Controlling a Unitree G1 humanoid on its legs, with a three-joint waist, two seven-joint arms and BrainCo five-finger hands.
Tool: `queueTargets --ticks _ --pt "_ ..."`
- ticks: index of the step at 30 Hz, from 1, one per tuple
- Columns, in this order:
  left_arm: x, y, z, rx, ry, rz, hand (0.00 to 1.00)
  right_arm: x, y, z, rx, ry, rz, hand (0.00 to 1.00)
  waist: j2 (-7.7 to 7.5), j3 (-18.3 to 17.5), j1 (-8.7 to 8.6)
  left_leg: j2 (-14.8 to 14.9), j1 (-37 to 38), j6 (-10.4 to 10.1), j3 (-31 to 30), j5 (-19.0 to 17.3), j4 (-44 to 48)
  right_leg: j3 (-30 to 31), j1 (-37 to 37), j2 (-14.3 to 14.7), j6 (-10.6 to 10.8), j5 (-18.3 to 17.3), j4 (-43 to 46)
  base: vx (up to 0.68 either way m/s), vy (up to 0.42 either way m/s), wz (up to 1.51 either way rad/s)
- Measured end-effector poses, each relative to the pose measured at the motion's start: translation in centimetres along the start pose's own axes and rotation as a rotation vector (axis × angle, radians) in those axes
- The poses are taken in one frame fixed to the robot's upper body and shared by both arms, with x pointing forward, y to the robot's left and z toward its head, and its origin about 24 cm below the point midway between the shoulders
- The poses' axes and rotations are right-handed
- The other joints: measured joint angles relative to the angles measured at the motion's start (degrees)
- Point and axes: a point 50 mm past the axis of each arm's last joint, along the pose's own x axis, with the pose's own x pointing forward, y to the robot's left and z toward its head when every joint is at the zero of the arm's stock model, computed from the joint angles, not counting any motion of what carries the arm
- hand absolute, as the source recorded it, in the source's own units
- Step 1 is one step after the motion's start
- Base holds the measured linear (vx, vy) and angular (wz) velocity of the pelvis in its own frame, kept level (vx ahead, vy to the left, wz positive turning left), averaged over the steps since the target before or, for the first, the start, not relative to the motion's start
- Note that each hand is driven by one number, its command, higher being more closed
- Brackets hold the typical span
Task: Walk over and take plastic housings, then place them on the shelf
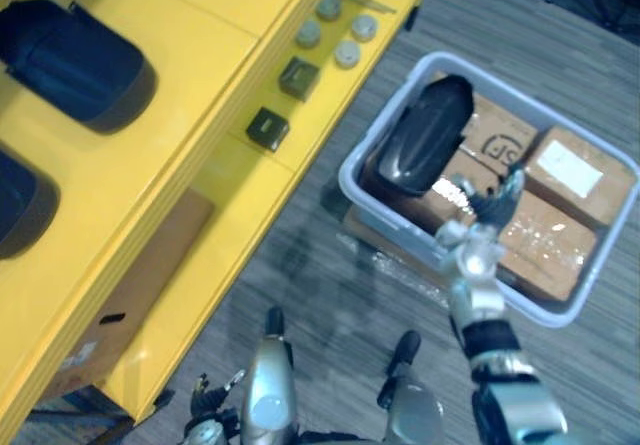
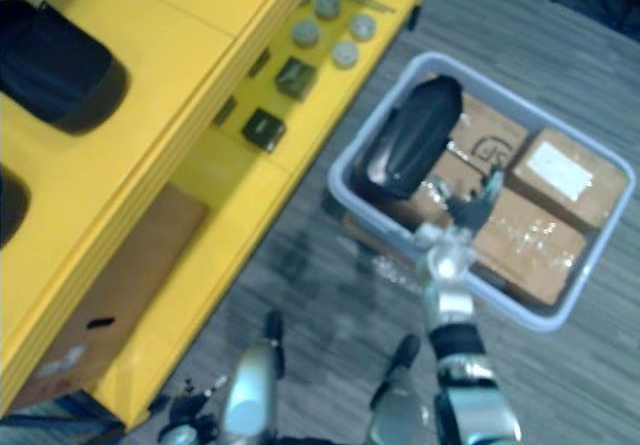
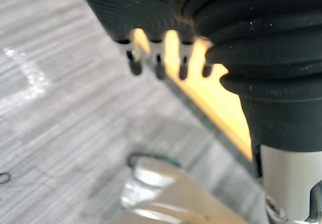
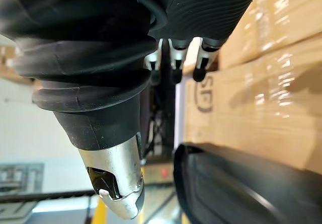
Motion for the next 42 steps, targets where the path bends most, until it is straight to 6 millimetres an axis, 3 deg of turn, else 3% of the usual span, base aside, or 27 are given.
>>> queueTargets --ticks 3,7,13,17,23,27,28,32,34,42 --pt "0.0 -0.6 0.1 0.014 -0.006 -0.037 0.0 2.4 -0.2 2.2 -0.029 -0.037 -0.083 0.0 1.14 1.0 1.09 -0.2 -2.2 0.2 -1.4 -0.1 1.2 -1.0 -1.9 -0.4 0.1 -1.1 2.3 -0.07 0.028 0.14" --pt "0.0 -1.5 0.1 -0.006 0.0 -0.075 0.0 4.1 -1.4 3.0 -0.104 -0.023 -0.171 0.0 3.05 2.1 2.09 -0.8 -3.7 0.4 -2.8 0.0 1.8 -1.6 -2.5 -0.9 0.4 -1.4 3.2 -0.07 0.02 0.11" --pt "-0.1 -2.1 0.3 0.004 -0.023 -0.13 0.0 6.1 -2.5 4.3 -0.191 0.015 -0.274 0.0 3.49 2.3 2.73 -1.8 -5.6 0.8 -4.2 0.5 2.1 -3.0 -3.6 -1.6 0.4 -1.4 3.9 -0.02 0.011 0.12" --pt "-0.1 -2.6 0.3 -0.006 -0.014 -0.155 0.0 7.3 -2.8 6.3 -0.211 0.007 -0.305 0.0 4.95 3.0 3.07 -2.5 -5.9 1.1 -4.3 0.8 2.1 -3.4 -3.6 -2.4 0.4 -1.4 4.3 -0.02 0.023 0.08" --pt "-0.2 -2.7 0.1 0.002 -0.005 -0.181 0.0 7.6 -3.6 4.2 -0.336 0.147 -0.23 0.0 6.03 3.1 3.33 -3.1 -6.1 1.3 -4.5 0.9 2.0 -3.8 -3.8 -3.0 0.6 -1.6 4.8 -0.02 0.009 0.04" --pt "-0.1 -3.3 0.1 0.003 0.006 -0.213 0.0 9.0 -5.7 5.6 -0.436 0.153 -0.212 0.0 7.15 3.2 4.38 -3.7 -8.0 1.5 -5.7 1.4 2.2 -4.7 -5.1 -3.5 0.8 -1.8 5.7 -0.04 0.004 0.13" --pt "-0.1 -3.3 0.0 -0.004 0.012 -0.213 0.0 9.4 -6.0 6.2 -0.45 0.159 -0.212 1.0 7.2 3.2 4.54 -3.8 -8.5 1.6 -5.7 1.6 2.1 -4.7 -5.7 -3.7 0.7 -1.9 6.1 -0.06 0.006 0.07" --pt "-0.2 -3.2 -0.5 0.005 0.032 -0.229 0.0 9.7 -6.6 6.4 -0.505 0.195 -0.22 1.0 7.48 3.3 5.12 -4.0 -8.6 1.6 -5.8 1.7 2.2 -4.7 -5.8 -3.9 0.8 -2.2 6.6 -0.04 0.001 0.03" --pt "-0.2 -3.3 -0.5 0.01 0.035 -0.236 0.0 10.0 -8.0 6.7 -0.572 0.219 -0.246 1.0 7.55 3.2 5.89 -4.1 -9.0 1.6 -6.0 1.8 2.2 -4.8 -6.7 -4.4 0.7 -3.0 8.2 -0.05 -0.005 0.06" --pt "-0.3 -3.5 -1.1 0.021 0.06 -0.259 0.0 10.5 -10.7 7.8 -0.816 0.265 -0.293 1.0 8.45 2.6 6.13 -4.8 -10.0 1.4 -7.4 2.9 0.8 -6.3 -7.6 -4.8 0.6 -3.6 9.0 -0.03 -0.012 0.1"
